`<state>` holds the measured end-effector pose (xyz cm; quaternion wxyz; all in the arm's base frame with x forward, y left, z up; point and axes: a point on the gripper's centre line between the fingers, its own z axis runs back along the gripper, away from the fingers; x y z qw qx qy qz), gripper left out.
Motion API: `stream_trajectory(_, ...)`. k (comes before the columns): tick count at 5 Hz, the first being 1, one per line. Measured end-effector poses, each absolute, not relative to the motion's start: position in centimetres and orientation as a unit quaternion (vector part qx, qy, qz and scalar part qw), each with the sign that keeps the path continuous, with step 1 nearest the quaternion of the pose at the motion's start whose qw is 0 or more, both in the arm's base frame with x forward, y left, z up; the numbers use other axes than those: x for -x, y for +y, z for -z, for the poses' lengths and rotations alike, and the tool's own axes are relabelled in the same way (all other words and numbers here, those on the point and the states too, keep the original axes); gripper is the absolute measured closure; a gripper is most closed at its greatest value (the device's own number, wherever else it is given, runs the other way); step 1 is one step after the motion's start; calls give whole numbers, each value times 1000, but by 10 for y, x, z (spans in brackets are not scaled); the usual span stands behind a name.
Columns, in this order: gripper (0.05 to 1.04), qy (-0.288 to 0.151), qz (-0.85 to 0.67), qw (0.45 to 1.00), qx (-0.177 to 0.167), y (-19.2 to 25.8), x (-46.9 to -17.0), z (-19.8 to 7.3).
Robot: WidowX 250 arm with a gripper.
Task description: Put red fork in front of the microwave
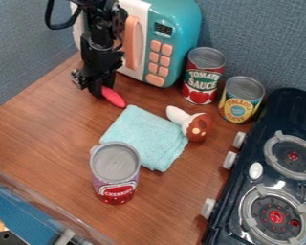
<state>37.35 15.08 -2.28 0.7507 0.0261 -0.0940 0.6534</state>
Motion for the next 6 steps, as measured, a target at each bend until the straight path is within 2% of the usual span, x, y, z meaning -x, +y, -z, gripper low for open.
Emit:
stream_trajectory(1, 380, -83, -650, 754, -38, 152, -370, 22)
stream_trajectory(2, 110, -79, -650, 755, -39, 151, -367, 24)
stream_trajectory(3, 79, -80, -660, 746, -30, 155, -361, 16)
stream_trajectory(4, 84, -100, -660, 744, -34, 161, -361, -9)
stream_trajectory(5, 84, -143, -659, 738, -14, 164, -354, -42)
stream_trajectory(6, 84, -148, -662, 735, -12, 167, -353, -45)
